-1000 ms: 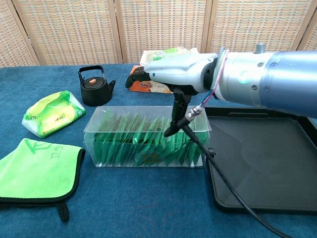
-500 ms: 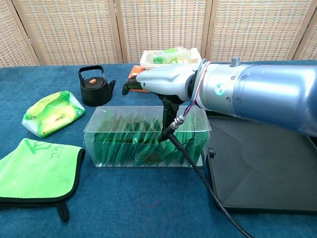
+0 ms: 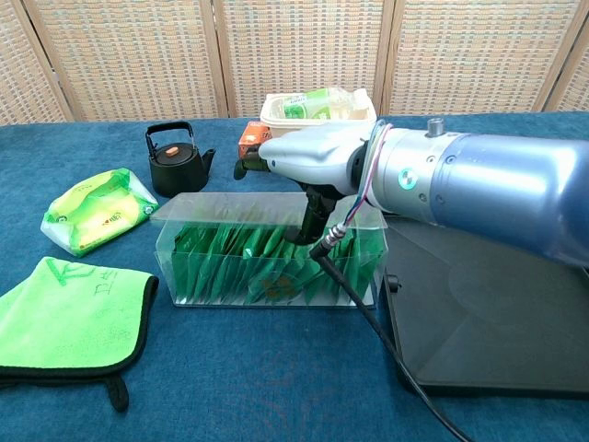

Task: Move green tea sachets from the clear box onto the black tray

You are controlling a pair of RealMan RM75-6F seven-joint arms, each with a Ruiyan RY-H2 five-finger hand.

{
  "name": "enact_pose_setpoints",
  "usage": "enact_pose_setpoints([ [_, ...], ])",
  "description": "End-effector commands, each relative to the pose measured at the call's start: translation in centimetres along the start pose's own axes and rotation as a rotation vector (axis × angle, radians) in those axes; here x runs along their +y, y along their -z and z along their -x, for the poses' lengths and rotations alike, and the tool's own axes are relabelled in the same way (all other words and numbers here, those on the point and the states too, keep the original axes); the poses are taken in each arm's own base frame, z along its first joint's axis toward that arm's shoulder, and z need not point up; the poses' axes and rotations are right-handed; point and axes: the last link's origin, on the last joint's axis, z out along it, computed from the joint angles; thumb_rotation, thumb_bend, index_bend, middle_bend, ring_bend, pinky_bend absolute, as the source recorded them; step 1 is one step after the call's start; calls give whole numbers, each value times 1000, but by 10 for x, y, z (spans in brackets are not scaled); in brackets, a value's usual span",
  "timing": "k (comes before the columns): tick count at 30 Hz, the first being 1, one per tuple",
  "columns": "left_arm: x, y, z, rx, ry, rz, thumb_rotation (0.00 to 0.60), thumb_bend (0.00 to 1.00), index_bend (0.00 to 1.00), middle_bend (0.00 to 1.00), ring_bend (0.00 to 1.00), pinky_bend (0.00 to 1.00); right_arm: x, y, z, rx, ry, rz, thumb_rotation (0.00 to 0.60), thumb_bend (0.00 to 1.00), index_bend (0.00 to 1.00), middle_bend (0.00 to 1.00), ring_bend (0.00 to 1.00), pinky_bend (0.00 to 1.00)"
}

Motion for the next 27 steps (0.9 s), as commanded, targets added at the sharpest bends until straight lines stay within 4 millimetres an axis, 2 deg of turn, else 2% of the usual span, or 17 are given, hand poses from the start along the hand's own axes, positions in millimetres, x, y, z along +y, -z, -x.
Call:
enact_pose_setpoints([
  [1,0,0,0,-2,-1,-1,600,93,0,0,0,0,5,0,-6,23,-13,11,600,602,136,0,0,0],
  [7,-1,-2,1,-6,-1,-9,600,93,0,0,0,0,25,-7,-27,73,-27,63,600,610,136,0,0,0],
  [13,-4,-6,3,-2,-6,-28,600,93,0,0,0,0,65,-16,-59,126,-18,169,600,610,136,0,0,0],
  [16,-4,-7,3,0,-4,-33,600,93,0,0,0,0,80,-17,-66,127,-30,205,600,609,136,0,0,0],
  [20,-5,-8,3,-2,-4,-40,600,93,0,0,0,0,102,-18,-69,124,-24,261,600,562,136,0,0,0],
  [27,-5,-8,3,-4,-5,-39,600,92,0,0,0,0,115,-15,-57,111,-32,279,600,369,136,0,0,0],
])
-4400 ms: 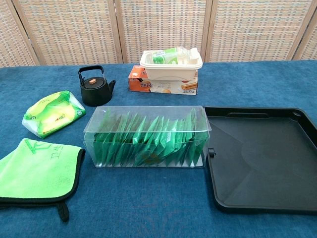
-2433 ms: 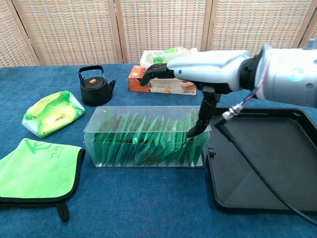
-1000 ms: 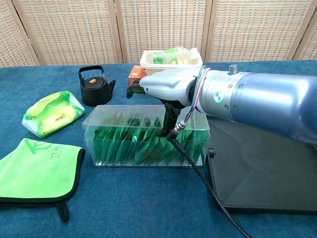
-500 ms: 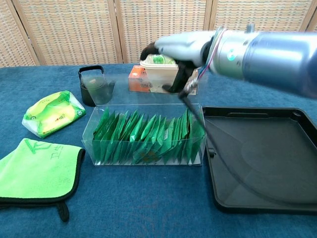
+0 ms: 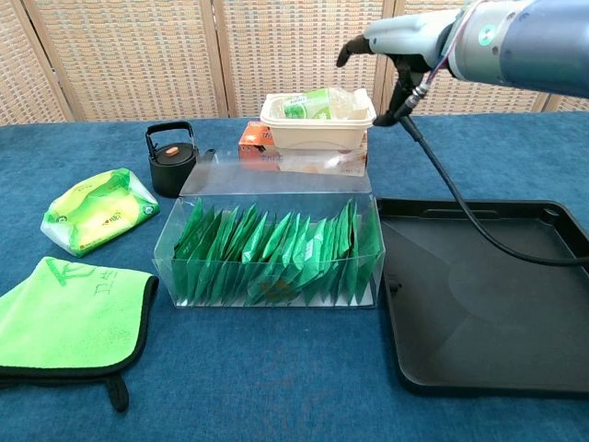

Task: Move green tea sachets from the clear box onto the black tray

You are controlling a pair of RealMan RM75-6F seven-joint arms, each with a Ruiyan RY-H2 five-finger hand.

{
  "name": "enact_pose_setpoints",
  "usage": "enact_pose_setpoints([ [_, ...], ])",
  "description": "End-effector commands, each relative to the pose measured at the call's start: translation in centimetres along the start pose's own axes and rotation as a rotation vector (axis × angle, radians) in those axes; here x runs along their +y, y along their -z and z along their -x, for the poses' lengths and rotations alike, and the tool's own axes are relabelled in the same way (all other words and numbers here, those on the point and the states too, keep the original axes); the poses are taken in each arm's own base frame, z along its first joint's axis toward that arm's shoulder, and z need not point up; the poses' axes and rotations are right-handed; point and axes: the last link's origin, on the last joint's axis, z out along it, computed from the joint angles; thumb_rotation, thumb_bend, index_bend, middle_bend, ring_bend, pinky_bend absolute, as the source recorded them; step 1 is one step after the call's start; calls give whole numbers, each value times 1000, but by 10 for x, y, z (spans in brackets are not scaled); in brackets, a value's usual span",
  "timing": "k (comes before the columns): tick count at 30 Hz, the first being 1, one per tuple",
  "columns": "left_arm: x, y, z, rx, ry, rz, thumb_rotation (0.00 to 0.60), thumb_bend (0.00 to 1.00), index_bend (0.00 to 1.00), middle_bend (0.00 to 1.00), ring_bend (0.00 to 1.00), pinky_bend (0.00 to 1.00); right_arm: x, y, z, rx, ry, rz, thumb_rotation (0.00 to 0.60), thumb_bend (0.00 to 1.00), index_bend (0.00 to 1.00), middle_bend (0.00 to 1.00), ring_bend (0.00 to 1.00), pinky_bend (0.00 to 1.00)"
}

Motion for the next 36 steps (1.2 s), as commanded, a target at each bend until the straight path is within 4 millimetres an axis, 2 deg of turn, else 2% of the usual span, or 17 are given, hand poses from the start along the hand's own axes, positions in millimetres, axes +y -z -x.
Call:
enact_pose_setpoints([
  [1,0,0,0,0,1,0,600,92,0,0,0,0,2,3,3,14,3,-18,600,340,136,0,0,0],
  [6,0,-1,1,-7,2,3,600,92,0,0,0,0,-5,21,0,92,35,-200,600,276,166,0,0,0],
  [10,1,-1,2,-12,-2,7,600,93,0,0,0,0,-8,30,4,62,51,-337,600,279,238,1,0,6],
  [13,1,-2,3,-15,-3,6,600,93,0,0,0,0,-10,33,10,56,57,-397,600,279,281,21,0,58],
  [21,2,-3,5,-17,-5,6,600,93,0,0,0,0,-29,48,26,16,102,-531,600,306,312,46,0,101],
  [36,1,-3,4,-11,1,4,600,93,0,0,0,0,-39,51,44,-15,151,-560,600,316,312,47,0,124],
])
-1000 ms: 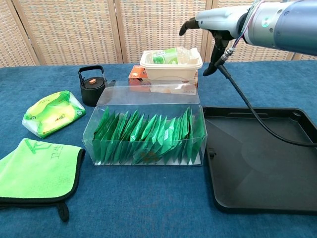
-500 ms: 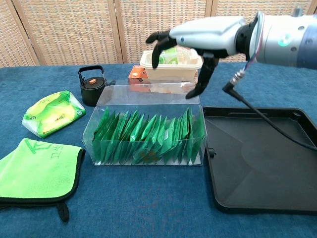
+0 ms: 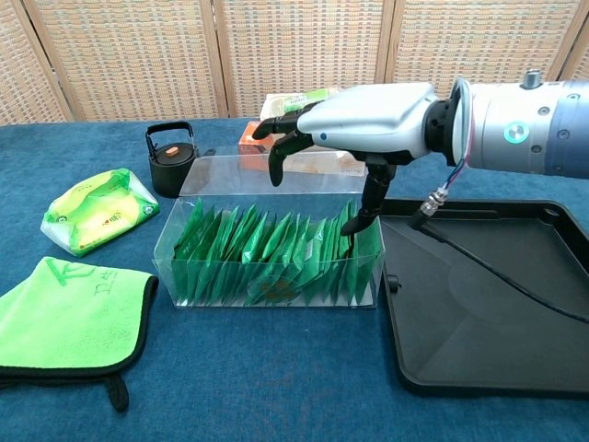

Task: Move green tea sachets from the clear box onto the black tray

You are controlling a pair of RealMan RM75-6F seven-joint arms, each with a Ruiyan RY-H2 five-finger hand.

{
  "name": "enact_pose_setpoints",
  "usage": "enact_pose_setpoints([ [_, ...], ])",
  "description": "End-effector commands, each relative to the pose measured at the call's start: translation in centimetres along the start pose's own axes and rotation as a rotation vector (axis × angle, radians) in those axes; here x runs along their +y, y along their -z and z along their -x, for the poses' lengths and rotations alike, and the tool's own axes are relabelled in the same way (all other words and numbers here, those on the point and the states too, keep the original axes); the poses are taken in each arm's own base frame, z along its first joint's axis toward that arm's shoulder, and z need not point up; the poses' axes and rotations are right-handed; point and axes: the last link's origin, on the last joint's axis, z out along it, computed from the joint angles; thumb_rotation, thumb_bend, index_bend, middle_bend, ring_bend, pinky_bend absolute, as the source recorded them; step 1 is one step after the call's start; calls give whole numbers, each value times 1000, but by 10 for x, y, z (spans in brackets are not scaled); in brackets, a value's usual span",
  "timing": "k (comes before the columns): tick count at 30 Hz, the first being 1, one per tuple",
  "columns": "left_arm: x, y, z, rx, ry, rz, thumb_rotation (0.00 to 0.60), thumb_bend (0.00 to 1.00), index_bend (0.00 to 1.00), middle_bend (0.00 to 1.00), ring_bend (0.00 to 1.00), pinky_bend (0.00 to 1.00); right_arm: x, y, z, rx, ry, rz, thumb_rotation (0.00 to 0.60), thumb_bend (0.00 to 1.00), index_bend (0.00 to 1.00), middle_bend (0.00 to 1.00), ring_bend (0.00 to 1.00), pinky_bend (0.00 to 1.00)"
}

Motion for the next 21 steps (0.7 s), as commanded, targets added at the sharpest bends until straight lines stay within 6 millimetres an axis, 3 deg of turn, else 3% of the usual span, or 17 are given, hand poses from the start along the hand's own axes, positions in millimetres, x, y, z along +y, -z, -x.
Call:
enact_pose_setpoints([
  [1,0,0,0,0,0,-1,600,93,0,0,0,0,1,-1,4,-10,2,7,600,317,312,47,0,124],
  [21,1,0,1,-7,-5,-2,600,93,0,0,0,0,5,-2,17,-47,53,19,600,342,312,47,0,124],
])
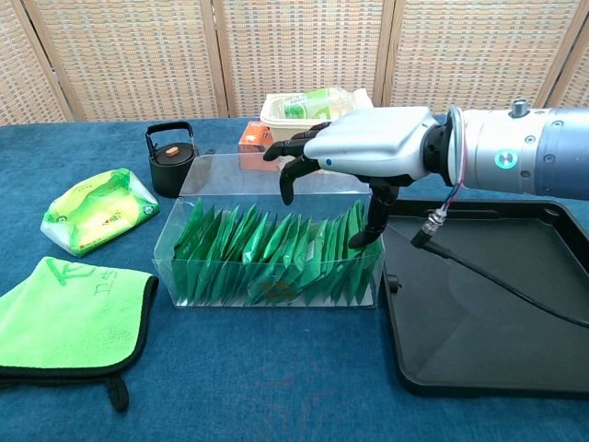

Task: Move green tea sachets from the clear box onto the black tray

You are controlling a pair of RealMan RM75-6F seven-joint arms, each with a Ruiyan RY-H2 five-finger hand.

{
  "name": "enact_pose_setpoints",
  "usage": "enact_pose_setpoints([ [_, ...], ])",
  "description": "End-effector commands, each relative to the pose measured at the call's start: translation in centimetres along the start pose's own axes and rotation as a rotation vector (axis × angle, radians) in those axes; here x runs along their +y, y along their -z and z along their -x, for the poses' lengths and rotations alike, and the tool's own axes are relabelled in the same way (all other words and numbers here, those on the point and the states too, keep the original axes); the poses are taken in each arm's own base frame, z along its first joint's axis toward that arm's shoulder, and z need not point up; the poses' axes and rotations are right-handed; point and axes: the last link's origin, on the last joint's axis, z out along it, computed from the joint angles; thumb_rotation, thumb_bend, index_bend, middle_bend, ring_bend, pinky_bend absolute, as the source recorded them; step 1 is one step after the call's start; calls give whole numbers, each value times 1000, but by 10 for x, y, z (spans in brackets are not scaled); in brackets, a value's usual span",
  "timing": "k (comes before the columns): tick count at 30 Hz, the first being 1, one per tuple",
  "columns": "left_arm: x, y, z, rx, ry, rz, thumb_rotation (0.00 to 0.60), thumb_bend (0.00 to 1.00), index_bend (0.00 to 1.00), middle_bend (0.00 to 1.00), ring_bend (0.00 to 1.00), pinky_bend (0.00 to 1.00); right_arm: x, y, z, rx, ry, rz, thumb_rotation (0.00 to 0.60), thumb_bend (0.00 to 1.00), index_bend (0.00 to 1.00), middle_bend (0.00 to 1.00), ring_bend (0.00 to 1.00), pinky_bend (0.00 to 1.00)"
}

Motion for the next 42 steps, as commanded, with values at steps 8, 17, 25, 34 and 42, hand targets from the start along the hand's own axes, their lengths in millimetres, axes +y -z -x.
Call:
enact_pose_setpoints([
  [8,1,0,1,-6,-4,1,600,93,0,0,0,0,2,7,-5,-33,63,-19,600,349,313,46,0,124],
  [17,1,0,1,-5,-2,1,600,93,0,0,0,0,-2,9,-6,-58,80,-32,600,349,313,46,0,130],
  [25,1,0,1,-7,0,3,600,93,0,0,0,0,-5,2,-2,-56,80,-23,600,354,313,46,0,130],
  [34,0,-1,2,-11,0,1,600,93,0,0,0,0,-4,-16,4,-45,53,33,600,370,334,47,0,131],
  [42,1,-2,2,-15,0,3,600,93,0,0,0,0,1,-16,9,-57,53,56,600,409,361,47,0,131],
])
